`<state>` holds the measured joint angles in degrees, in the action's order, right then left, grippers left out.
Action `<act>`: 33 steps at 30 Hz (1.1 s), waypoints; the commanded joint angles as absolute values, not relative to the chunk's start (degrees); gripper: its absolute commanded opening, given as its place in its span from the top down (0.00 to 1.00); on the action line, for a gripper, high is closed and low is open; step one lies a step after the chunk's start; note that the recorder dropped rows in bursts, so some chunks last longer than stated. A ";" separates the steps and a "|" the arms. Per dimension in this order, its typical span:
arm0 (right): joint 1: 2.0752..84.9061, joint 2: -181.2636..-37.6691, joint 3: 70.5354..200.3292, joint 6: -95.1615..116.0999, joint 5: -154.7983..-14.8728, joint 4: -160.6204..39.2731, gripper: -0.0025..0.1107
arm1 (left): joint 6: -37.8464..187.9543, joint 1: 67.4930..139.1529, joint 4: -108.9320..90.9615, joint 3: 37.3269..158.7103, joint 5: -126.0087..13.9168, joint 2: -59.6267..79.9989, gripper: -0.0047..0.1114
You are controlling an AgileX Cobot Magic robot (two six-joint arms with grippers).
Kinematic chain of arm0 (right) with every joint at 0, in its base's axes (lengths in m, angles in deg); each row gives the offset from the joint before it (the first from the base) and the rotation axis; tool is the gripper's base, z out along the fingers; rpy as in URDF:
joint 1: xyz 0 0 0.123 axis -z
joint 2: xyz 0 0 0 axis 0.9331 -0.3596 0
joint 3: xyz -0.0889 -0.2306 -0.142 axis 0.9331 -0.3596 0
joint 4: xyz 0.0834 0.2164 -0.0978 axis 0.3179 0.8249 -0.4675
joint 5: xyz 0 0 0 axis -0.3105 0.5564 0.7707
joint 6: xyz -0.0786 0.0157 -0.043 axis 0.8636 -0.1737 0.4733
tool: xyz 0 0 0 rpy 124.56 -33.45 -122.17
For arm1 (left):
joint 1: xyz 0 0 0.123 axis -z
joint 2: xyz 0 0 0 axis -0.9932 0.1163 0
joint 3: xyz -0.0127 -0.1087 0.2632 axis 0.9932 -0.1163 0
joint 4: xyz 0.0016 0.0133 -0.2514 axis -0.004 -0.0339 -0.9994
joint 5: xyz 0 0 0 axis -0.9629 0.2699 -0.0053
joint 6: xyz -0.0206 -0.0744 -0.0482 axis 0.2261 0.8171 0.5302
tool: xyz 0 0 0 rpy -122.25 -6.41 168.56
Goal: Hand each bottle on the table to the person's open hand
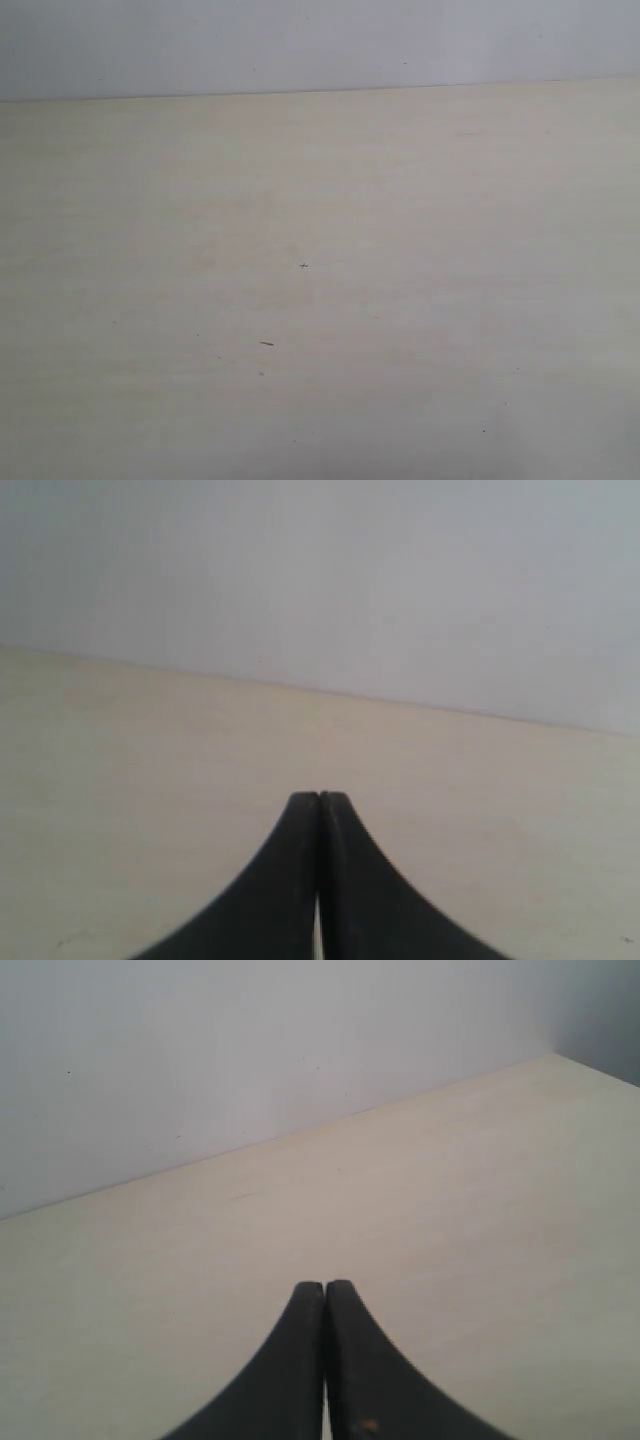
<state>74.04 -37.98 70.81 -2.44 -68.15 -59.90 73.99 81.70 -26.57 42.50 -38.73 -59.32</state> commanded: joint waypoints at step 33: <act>73.56 -37.67 70.54 -2.27 -68.59 -59.99 0.98 | 96.86 91.21 -0.21 37.33 -35.28 -59.63 0.96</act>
